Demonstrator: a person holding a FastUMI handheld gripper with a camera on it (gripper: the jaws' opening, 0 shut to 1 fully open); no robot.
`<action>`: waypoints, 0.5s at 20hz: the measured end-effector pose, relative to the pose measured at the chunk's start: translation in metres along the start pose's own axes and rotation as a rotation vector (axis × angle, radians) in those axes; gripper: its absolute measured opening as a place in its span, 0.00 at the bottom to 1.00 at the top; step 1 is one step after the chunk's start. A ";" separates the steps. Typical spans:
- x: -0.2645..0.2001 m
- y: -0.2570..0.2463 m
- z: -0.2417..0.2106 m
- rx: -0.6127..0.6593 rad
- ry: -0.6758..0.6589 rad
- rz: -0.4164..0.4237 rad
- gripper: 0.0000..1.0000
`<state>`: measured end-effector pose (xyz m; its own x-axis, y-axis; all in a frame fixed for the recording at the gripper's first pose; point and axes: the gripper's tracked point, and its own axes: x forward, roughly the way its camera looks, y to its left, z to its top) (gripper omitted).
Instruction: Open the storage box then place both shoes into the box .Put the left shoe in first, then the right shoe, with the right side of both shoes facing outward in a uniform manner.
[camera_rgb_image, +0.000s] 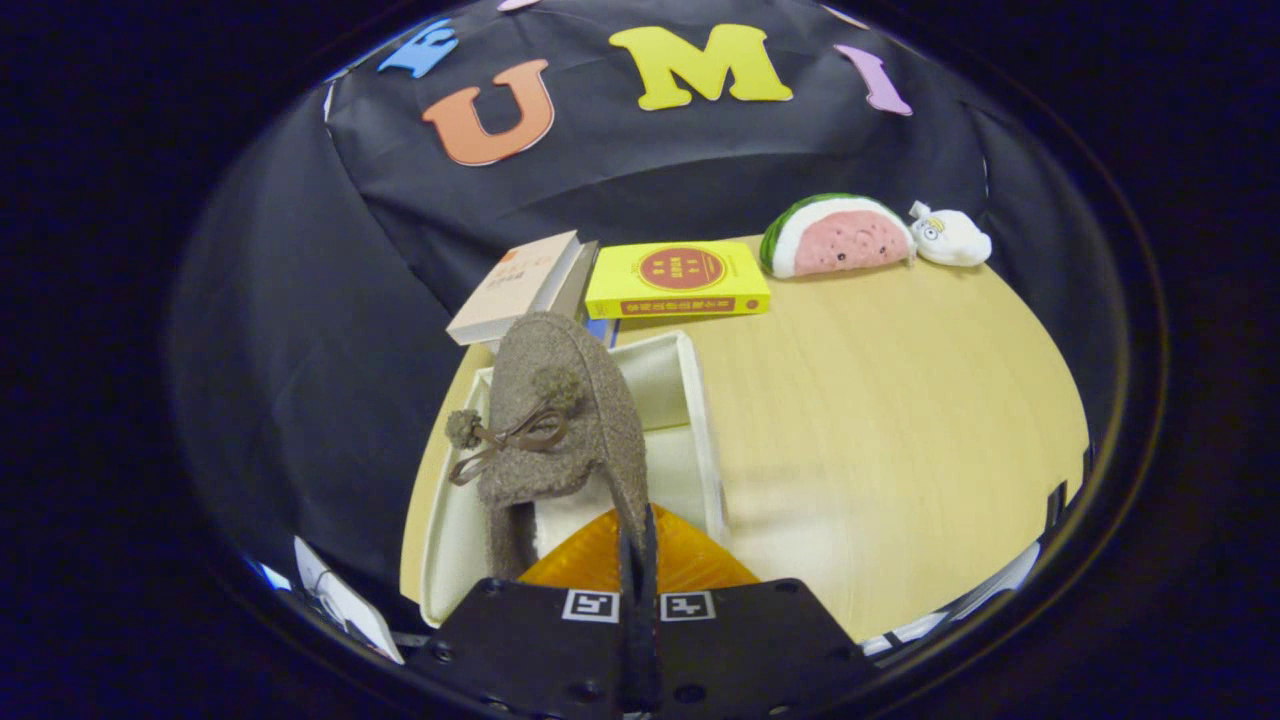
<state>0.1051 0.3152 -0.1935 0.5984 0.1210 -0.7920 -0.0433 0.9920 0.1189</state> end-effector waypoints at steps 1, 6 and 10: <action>0.007 -0.004 -0.006 0.001 0.000 -0.032 0.00; 0.011 -0.008 -0.008 -0.046 -0.113 -0.149 0.01; 0.012 -0.004 -0.011 -0.062 -0.154 -0.162 0.07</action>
<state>0.1031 0.3126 -0.2100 0.7162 -0.0426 -0.6966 0.0173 0.9989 -0.0433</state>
